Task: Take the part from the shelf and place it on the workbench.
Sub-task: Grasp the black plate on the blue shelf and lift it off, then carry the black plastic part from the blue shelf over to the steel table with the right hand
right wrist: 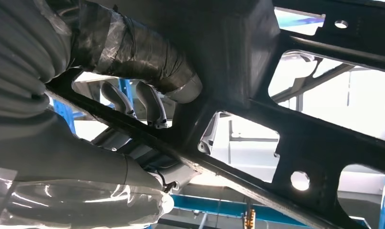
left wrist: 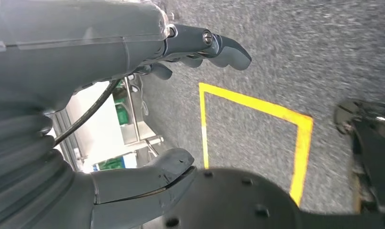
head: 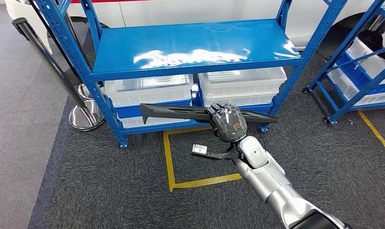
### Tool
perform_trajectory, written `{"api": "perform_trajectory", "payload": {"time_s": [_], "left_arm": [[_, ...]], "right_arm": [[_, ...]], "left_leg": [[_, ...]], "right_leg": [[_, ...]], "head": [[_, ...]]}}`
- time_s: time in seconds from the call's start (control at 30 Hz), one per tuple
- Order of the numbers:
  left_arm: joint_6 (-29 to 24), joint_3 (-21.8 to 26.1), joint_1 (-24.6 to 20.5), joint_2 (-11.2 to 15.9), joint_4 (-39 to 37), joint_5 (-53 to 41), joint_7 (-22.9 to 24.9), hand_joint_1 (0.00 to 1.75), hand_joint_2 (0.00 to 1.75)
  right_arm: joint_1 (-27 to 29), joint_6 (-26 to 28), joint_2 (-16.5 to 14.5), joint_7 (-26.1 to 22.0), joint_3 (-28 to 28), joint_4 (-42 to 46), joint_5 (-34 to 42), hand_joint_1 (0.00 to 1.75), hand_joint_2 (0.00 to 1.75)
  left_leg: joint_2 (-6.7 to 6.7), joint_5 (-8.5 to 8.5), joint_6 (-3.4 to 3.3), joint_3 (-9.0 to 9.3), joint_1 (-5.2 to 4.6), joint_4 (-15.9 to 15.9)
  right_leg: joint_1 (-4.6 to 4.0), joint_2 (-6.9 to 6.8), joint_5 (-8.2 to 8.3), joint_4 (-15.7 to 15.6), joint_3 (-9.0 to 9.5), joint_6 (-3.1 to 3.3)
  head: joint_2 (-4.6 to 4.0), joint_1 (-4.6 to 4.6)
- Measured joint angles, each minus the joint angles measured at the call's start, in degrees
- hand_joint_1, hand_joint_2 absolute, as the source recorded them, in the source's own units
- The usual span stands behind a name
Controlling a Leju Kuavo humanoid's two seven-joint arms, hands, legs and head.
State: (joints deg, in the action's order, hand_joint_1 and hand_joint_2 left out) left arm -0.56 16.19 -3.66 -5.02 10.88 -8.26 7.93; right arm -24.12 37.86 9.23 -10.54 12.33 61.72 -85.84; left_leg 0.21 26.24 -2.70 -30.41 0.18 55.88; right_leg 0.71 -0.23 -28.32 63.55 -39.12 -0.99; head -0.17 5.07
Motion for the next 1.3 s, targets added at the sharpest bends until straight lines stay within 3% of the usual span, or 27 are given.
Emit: {"api": "perform_trajectory", "payload": {"time_s": [0.07,0.1,0.13,0.2,0.23,0.27,0.33,0.4,0.47,0.57,0.6,0.63,0.67,0.73,0.8,0.87,0.93,0.97,1.0,1.07,1.1,1.13,1.17,1.23,1.3], "left_arm": [[0.03,0.06,0.05,0.01,0.0,-0.04,0.0,0.0,1.75],[0.07,0.08,0.07,0.01,0.0,-0.05,-0.01,0.0,1.75],[0.21,0.09,0.08,-0.01,0.0,-0.07,-0.01,0.0,1.75],[0.69,0.12,0.06,-0.04,0.0,-0.07,-0.07,0.0,1.75],[0.95,0.15,0.04,-0.01,0.0,-0.07,-0.13,0.0,1.75],[1.15,0.19,0.0,-0.01,0.0,-0.08,-0.19,0.0,1.75],[1.37,0.27,-0.03,0.0,0.0,-0.1,-0.33,0.0,1.75],[1.57,0.35,0.14,-0.03,-0.01,-0.15,-0.49,0.0,1.75],[1.74,0.41,0.2,-0.04,-0.03,-0.35,-0.74,0.0,1.75],[1.85,0.45,0.17,-0.04,-0.04,-0.62,-1.16,0.0,1.75],[1.85,0.48,0.16,-0.02,-0.04,-0.65,-1.32,0.0,1.75],[1.85,0.53,0.13,0.01,-0.04,-0.66,-1.46,0.0,1.75],[1.85,0.61,0.1,0.04,-0.04,-0.66,-1.59,0.0,1.75],[1.85,0.88,0.01,0.11,-0.04,-0.64,-1.75,0.0,1.75],[1.92,1.19,-0.18,0.27,-0.03,-0.65,-1.86,0.0,1.75],[1.99,1.42,-0.3,0.36,-0.02,-0.66,-1.99,0.0,1.75],[2.07,1.52,-0.32,0.24,-0.05,-0.67,-2.08,0.0,1.75],[2.1,1.55,-0.37,0.2,-0.07,-0.68,-2.09,0.0,1.75],[2.14,1.56,-0.4,0.16,-0.09,-0.7,-2.1,0.0,1.75],[2.22,1.58,-0.38,0.17,-0.09,-0.74,-2.11,0.0,1.75],[2.28,1.58,-0.33,0.15,-0.09,-0.75,-2.12,0.0,1.75],[2.33,1.58,-0.27,0.1,-0.09,-0.75,-2.12,0.0,1.75],[2.37,1.58,-0.23,0.06,-0.09,-0.75,-2.12,0.0,1.75],[2.37,1.62,-0.25,-0.01,-0.09,-0.74,-2.13,0.0,1.75],[2.34,1.77,-0.28,-0.02,-0.08,-0.63,-2.32,0.0,1.75]], "right_arm": [[-0.03,0.0,0.0,-0.07,0.0,0.0,-0.07,1.75,1.75],[-0.05,0.0,0.0,-0.17,0.0,0.0,-0.1,1.75,1.75],[-0.13,0.0,-0.01,-0.31,0.0,-0.01,-0.13,1.75,1.75],[-0.63,0.0,0.0,-0.82,0.01,-0.04,-0.02,1.75,1.75],[-1.06,0.0,0.0,-1.06,0.02,-0.09,0.08,1.75,1.75],[-1.5,0.0,0.0,-1.26,0.04,-0.15,0.19,1.75,1.75],[-2.17,0.0,0.0,-1.35,0.1,-0.38,0.34,1.75,1.75],[-2.49,0.0,0.01,-1.48,0.16,-0.74,0.43,1.75,1.75],[-2.81,0.0,-0.02,-1.71,0.25,-1.08,0.43,1.75,1.75],[-3.59,0.0,-0.05,-1.29,0.44,-1.46,-0.08,1.75,1.75],[-3.85,0.0,-0.05,-1.01,0.57,-1.63,-0.26,1.75,1.75],[-4.07,0.0,-0.04,-0.77,0.72,-1.81,-0.36,1.75,1.75],[-4.31,0.0,-0.02,-0.63,0.87,-1.99,-0.37,1.75,1.75],[-4.95,-0.01,0.15,-0.3,1.13,-2.27,-0.13,1.75,1.75],[-5.76,-0.05,0.39,-0.04,1.33,-2.39,0.25,1.75,1.75],[-6.49,-0.14,0.66,0.01,1.48,-2.48,0.45,1.75,1.75],[-6.83,-0.2,1.04,0.04,1.6,-2.61,0.49,1.75,1.75],[-6.88,-0.21,1.2,0.05,1.71,-2.67,0.49,1.75,1.75],[-6.87,-0.21,1.4,0.09,1.8,-2.76,0.49,1.75,1.75],[-6.87,-0.22,1.66,0.13,2.0,-2.91,0.49,1.75,1.75],[-6.86,-0.21,1.74,0.15,2.08,-2.99,0.49,1.75,1.75],[-6.85,-0.21,1.78,0.15,2.18,-3.07,0.49,1.75,1.75],[-6.84,-0.21,1.81,0.15,2.29,-3.13,0.52,1.75,1.75],[-6.94,-0.21,1.9,0.16,2.52,-3.21,0.63,1.75,1.75],[-7.24,-0.21,1.97,0.26,2.68,-3.18,0.85,1.75,1.75]], "left_leg": [[0.09,-1.11,-0.05,-1.52,0.13,0.1],[0.13,-1.62,0.12,-2.37,0.25,0.3],[0.17,-2.08,0.37,-3.25,0.45,0.59],[0.19,-2.75,1.05,-5.06,1.03,1.58],[0.19,-2.96,1.48,-5.97,1.17,2.24],[0.17,-3.19,1.95,-6.74,1.26,2.91],[0.07,-3.98,2.88,-7.73,1.1,3.59],[-0.03,-4.68,3.64,-8.22,1.15,3.58],[-0.03,-2.06,4.06,-9.2,1.31,5.34],[-0.01,6.25,4.06,-11.42,1.27,15.08],[-0.01,7.48,3.95,-11.76,1.17,18.46],[-0.02,7.2,3.72,-11.45,1.03,20.43],[-0.03,5.8,3.34,-10.27,0.86,20.55],[-0.1,3.1,1.99,-5.25,0.25,15.28],[-0.14,3.81,0.81,0.78,-0.4,6.67],[-0.18,4.6,0.61,3.07,-0.81,2.07],[0.0,2.96,0.42,2.29,-0.58,0.95],[0.14,2.01,0.05,1.73,-0.4,0.49],[0.29,1.04,-0.28,0.98,-0.19,0.15],[0.38,-0.44,-0.61,-0.9,-0.21,0.36],[0.4,-1.08,-0.52,-1.97,-0.2,0.66],[0.42,-1.67,-0.41,-3.1,-0.16,1.05],[0.44,-2.23,-0.27,-4.26,-0.11,1.52],[0.44,-3.15,0.14,-6.4,0.0,2.59],[0.37,-3.96,0.79,-7.89,-0.09,3.55]], "right_leg": [[0.44,0.11,-4.74,7.09,-1.54,-0.67],[0.7,0.11,-5.29,9.94,-1.8,-1.05],[0.99,0.1,-4.5,11.23,-1.35,-1.45],[1.69,0.09,-1.02,7.87,2.28,-2.4],[1.93,0.16,-0.42,4.24,4.88,-3.02],[2.0,0.33,-0.71,0.6,7.21,-3.14],[1.71,0.63,-2.35,-3.35,9.26,-2.56],[1.56,0.52,-2.1,-3.58,8.61,-1.08],[1.54,0.21,-1.01,-3.5,7.4,0.36],[0.92,0.0,0.91,-3.39,5.0,1.77],[0.6,-0.02,1.55,-3.3,4.13,1.97],[0.29,-0.02,2.15,-3.2,3.28,2.09],[0.0,-0.02,2.75,-3.09,2.46,2.16],[-0.43,0.03,3.92,-2.97,1.08,2.22],[-0.65,0.03,5.05,-3.03,0.32,1.91],[-0.47,-0.11,6.36,-3.56,0.08,1.27],[-0.34,-0.04,6.79,-4.1,-0.38,0.62],[-0.34,0.08,5.49,-3.55,-0.81,0.36],[-0.31,0.19,2.98,-1.92,-1.35,0.12],[0.02,0.24,-2.98,4.44,-2.47,-0.35],[0.14,0.24,-4.47,8.12,-2.84,-0.63],[0.23,0.23,-4.32,10.88,-2.76,-0.87],[0.32,0.23,-2.96,12.12,-2.02,-1.08],[0.57,0.22,0.17,8.78,2.14,-1.32],[0.45,0.24,-1.13,0.62,8.09,-0.99]], "head": [[0.0,-0.01],[0.0,0.0],[0.0,0.0],[0.0,0.01],[0.0,0.02],[0.0,0.0],[0.0,-0.02],[0.0,-0.03],[0.0,-0.08],[0.0,-0.11],[0.0,-0.11],[0.0,-0.11],[0.0,-0.11],[0.0,-0.1],[0.0,-0.1],[0.0,-0.1],[0.0,-0.11],[0.0,-0.1],[0.0,-0.08],[0.0,-0.04],[0.0,-0.04],[0.0,-0.04],[0.0,-0.04],[0.0,-0.04],[0.0,-0.04]]}}
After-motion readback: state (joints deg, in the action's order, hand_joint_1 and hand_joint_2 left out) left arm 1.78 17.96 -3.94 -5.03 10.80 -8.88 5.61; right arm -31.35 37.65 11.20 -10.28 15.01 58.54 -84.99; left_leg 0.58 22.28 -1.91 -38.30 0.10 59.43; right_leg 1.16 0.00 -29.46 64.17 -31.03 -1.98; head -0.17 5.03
